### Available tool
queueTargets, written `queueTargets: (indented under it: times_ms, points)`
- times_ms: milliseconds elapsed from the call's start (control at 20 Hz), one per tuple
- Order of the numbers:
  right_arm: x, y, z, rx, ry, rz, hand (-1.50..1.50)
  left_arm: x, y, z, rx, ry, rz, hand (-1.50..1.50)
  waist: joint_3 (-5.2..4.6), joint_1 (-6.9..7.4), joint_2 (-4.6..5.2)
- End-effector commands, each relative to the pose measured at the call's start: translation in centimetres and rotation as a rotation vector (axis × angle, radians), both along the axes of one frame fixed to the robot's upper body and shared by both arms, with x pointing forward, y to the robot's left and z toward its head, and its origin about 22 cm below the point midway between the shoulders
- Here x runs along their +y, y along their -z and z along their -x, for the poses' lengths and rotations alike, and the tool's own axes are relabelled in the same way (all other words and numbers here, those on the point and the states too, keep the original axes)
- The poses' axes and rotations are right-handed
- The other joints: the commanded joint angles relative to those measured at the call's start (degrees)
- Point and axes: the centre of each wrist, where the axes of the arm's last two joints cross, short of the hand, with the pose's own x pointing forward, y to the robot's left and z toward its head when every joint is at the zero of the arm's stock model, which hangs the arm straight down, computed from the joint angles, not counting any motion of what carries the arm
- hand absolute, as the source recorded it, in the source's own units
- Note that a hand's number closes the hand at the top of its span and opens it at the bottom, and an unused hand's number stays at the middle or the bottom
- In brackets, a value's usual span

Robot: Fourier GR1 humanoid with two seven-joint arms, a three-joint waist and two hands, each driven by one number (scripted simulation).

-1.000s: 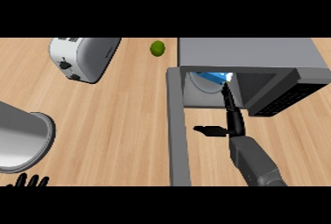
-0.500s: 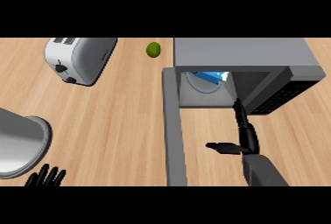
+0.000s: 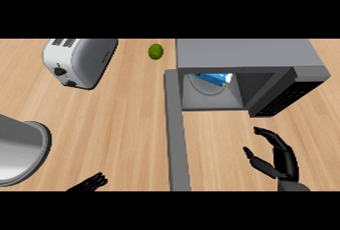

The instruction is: Pick up the milk, place it into the microwave and close the microwave

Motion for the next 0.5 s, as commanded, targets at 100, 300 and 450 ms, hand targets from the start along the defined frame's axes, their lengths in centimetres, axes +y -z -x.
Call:
queueTargets:
  times_ms: [100, 300, 450]
  points:
    - [-5.7, -1.3, 3.8, -0.002, 0.055, -0.047, -1.5, -4.0, 1.0, -1.9, -0.059, 0.14, -0.117, 1.5, 0.0, 0.14, 0.02]
    - [-7.6, -1.7, 5.3, -0.023, 0.099, -0.07, -1.5, -7.0, 2.8, -3.2, -0.027, 0.16, -0.095, 1.5, 0.06, 0.76, 0.25]
    - [-9.6, -3.0, 6.8, -0.06, 0.112, -0.085, -1.5, -7.8, 1.4, -5.4, -0.036, 0.078, -0.125, 1.5, 0.06, 0.57, 0.26]
